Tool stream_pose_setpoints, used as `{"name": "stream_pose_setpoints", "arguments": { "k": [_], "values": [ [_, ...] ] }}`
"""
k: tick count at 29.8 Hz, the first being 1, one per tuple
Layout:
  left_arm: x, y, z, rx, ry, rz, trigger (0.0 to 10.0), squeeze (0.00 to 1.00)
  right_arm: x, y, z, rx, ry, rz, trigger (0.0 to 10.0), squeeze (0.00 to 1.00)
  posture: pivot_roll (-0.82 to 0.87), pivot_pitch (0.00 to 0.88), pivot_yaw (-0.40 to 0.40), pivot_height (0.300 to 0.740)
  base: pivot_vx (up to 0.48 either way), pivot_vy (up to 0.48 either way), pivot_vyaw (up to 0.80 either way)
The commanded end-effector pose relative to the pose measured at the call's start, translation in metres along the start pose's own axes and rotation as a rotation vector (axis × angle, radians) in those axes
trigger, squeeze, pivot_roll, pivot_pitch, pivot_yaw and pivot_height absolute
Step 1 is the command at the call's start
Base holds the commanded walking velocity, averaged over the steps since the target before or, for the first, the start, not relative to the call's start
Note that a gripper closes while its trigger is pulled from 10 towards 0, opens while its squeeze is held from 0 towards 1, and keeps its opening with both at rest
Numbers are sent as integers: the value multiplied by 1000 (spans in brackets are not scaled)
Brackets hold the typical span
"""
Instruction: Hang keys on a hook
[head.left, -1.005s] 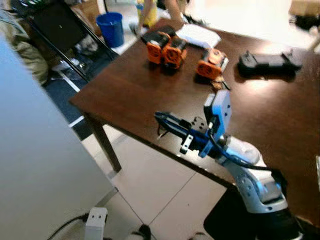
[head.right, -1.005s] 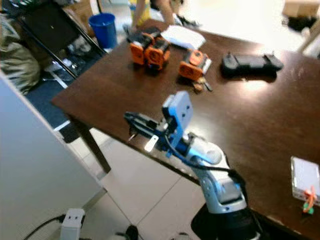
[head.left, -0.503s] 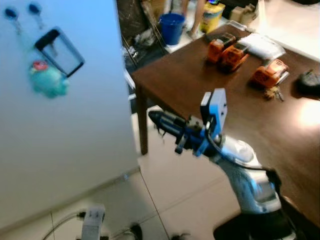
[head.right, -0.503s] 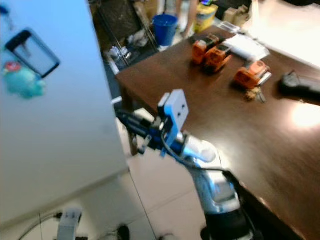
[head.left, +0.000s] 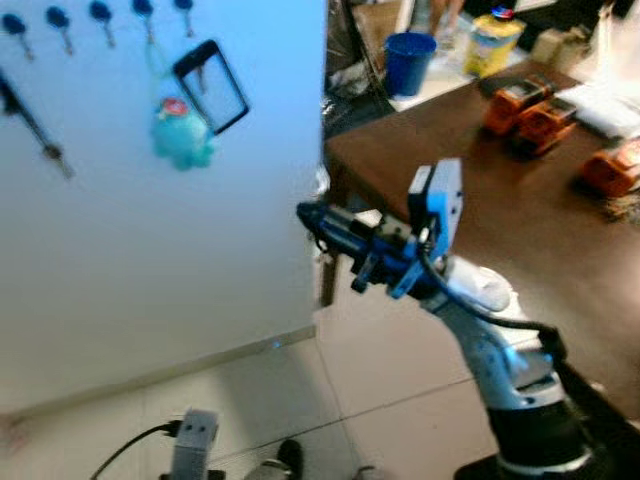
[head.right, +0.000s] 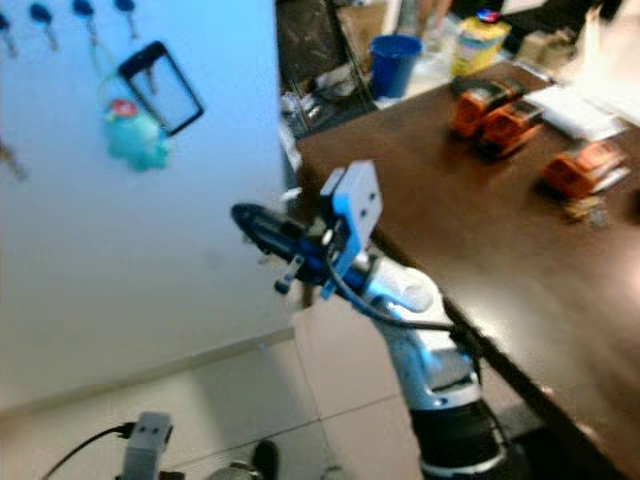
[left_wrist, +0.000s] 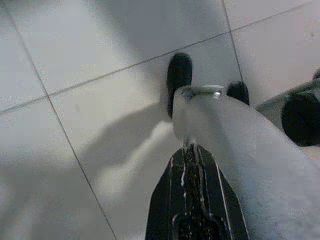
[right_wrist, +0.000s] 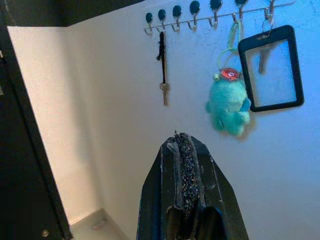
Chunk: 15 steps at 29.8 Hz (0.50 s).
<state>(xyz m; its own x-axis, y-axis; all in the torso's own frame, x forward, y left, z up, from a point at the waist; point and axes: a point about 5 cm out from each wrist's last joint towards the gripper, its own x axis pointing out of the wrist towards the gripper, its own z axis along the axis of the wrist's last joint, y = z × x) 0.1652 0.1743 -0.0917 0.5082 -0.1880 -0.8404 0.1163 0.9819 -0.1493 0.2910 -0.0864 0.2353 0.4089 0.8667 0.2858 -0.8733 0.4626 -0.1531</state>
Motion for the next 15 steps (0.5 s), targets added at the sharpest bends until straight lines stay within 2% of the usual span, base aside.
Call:
{"name": "stream_pose_setpoints", "arguments": {
  "k": [1,6,10,15],
  "values": [
    [-2,-3,-20,-1,76,-4,10000,0,1,2,1,2,-10,13,0,0,-142,97,72,740,0,0,738],
    [-1,-3,-14,3,66,-1,10000,0,6,-6,5,-1,-59,-21,0,0,-137,20,84,740,0,0,738],
    [0,1,-3,8,41,7,10000,0,13,-16,13,5,-128,-57,0,0,-129,0,89,740,0,0,736],
    [1,2,6,13,17,7,10000,0,18,-20,21,3,-170,-50,0,0,-123,0,94,740,0,0,735]
  ]
}}
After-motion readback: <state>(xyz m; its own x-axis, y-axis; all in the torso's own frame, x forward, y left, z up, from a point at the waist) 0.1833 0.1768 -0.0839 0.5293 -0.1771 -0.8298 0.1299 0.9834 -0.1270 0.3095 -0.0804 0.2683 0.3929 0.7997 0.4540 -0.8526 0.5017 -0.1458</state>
